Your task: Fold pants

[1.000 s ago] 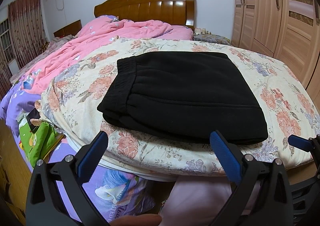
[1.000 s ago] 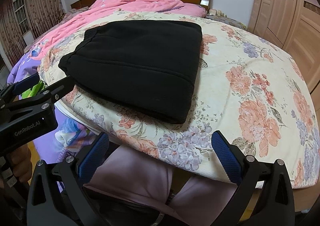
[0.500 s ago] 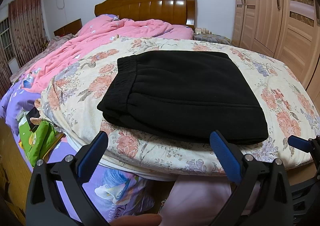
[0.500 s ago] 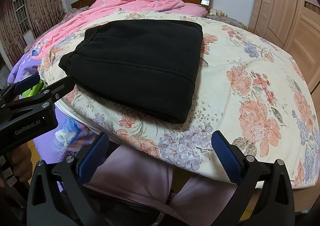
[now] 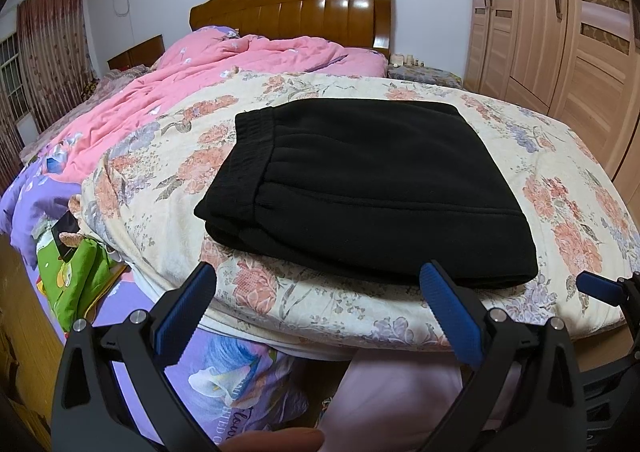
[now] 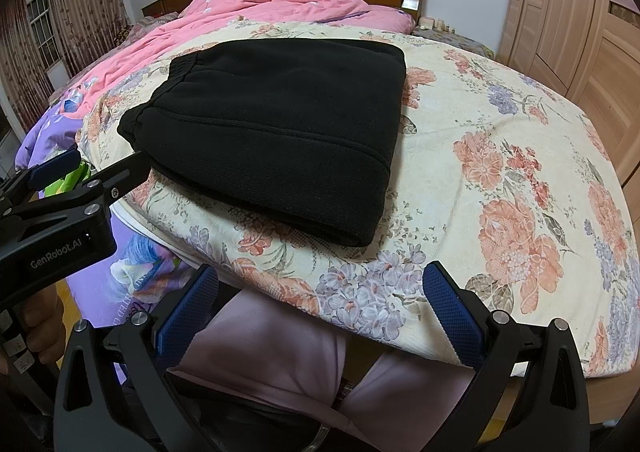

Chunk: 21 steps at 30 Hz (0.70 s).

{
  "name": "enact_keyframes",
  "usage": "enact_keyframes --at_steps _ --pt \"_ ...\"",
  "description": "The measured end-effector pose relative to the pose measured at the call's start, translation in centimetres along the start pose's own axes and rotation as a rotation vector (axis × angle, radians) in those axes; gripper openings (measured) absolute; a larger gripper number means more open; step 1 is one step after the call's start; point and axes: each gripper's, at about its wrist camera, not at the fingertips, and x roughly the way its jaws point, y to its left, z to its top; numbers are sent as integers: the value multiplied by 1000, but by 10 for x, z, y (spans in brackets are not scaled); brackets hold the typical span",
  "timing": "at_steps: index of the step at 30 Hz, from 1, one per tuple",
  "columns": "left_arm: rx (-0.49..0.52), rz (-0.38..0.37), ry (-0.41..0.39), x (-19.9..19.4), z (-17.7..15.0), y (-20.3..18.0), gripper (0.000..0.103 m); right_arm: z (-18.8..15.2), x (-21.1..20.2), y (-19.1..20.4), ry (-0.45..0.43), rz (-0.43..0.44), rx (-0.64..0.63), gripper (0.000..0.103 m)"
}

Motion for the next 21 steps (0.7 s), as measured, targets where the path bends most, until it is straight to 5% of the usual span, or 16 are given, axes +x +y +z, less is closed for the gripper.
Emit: enact_keyframes --at_steps 21 --pt "-19 7 -12 -3 0 0 102 0 0 -1 0 1 0 99"
